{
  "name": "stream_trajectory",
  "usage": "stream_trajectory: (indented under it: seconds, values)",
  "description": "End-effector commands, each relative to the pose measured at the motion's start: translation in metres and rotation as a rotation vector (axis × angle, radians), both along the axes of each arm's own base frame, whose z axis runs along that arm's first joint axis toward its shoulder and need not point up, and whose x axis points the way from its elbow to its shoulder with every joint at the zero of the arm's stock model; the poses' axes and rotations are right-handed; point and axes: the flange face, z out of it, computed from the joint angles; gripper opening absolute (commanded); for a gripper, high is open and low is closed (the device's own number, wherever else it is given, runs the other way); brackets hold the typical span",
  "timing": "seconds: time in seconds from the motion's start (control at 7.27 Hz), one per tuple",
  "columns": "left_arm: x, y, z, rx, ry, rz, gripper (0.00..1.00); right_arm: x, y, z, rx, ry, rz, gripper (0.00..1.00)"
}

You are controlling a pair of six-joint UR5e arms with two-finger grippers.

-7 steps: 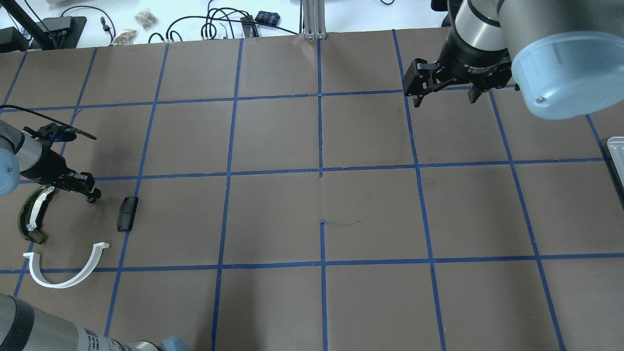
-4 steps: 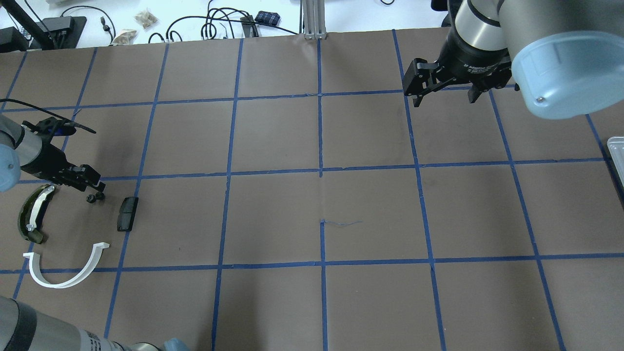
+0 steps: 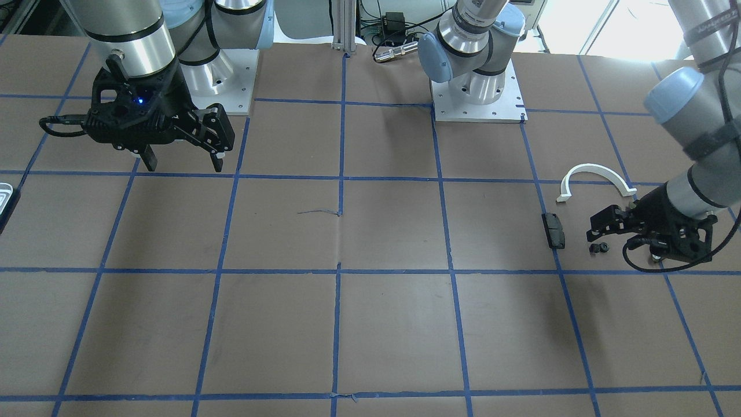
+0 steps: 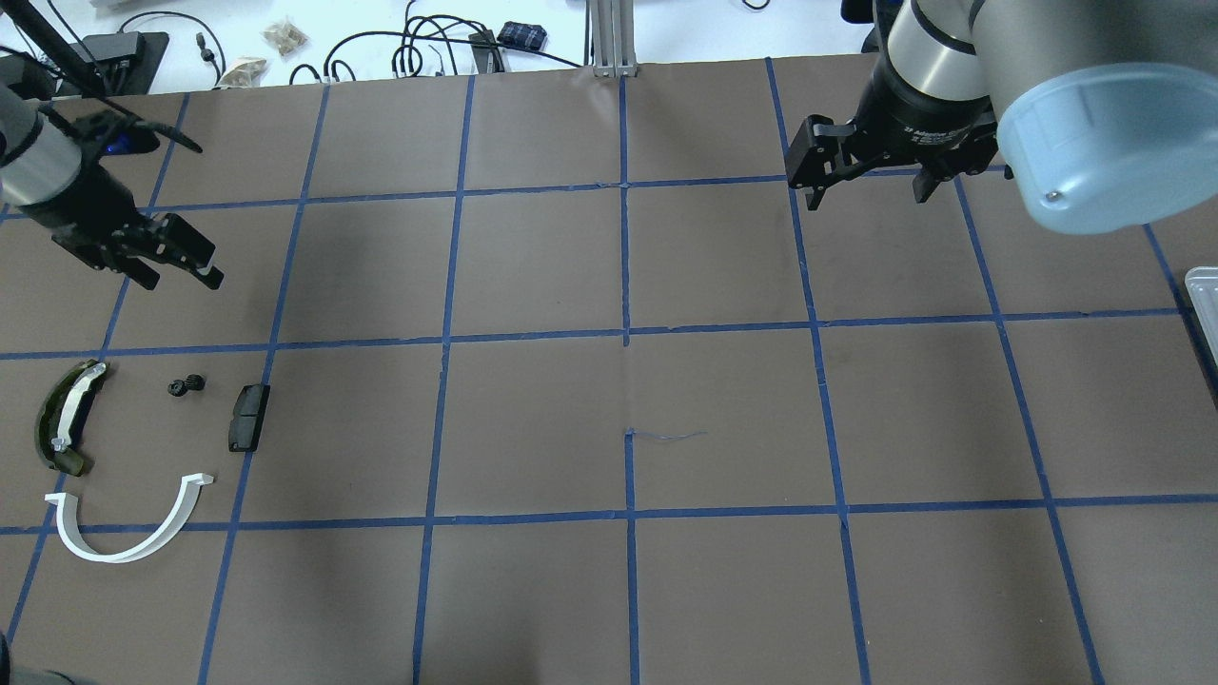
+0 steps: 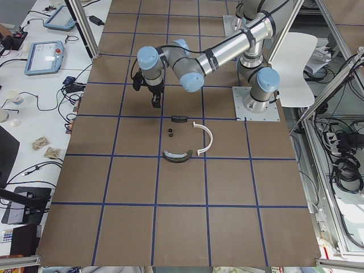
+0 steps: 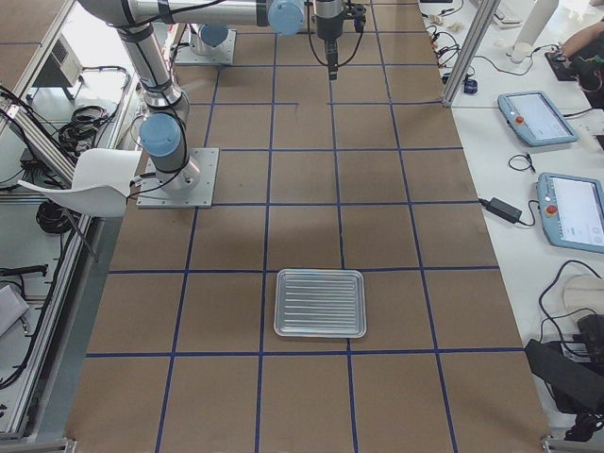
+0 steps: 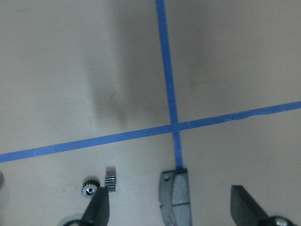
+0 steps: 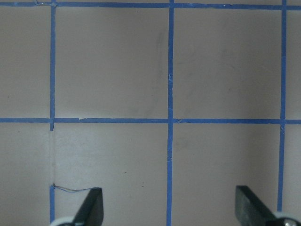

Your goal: Place bearing gear from tray to pile

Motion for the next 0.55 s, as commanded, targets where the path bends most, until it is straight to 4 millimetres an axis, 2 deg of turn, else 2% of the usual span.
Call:
stream_trajectory:
  seconds: [0.0, 0.14, 0.28, 0.41]
  values:
    - [-0.116, 0.002, 0.098, -0.015, -0.059, 0.049, 0.91, 0.0, -0.002, -0.002, 0.005, 0.0, 0.0, 1.0]
    - [-0.165, 0.022, 0.129, -0.057, -0.143, 0.04, 0.91, -0.001, -0.002, -0.002, 0.003, 0.0, -0.002, 1.0]
    - [-0.198, 0.05, 0.162, -0.116, -0.154, 0.046, 0.91, -0.001, -0.002, -0.002, 0.003, 0.0, -0.002, 1.0]
    - [-0.217, 0.064, 0.179, -0.157, -0.144, 0.073, 0.92, 0.0, -0.002, 0.0, 0.0, -0.006, -0.004, 1.0]
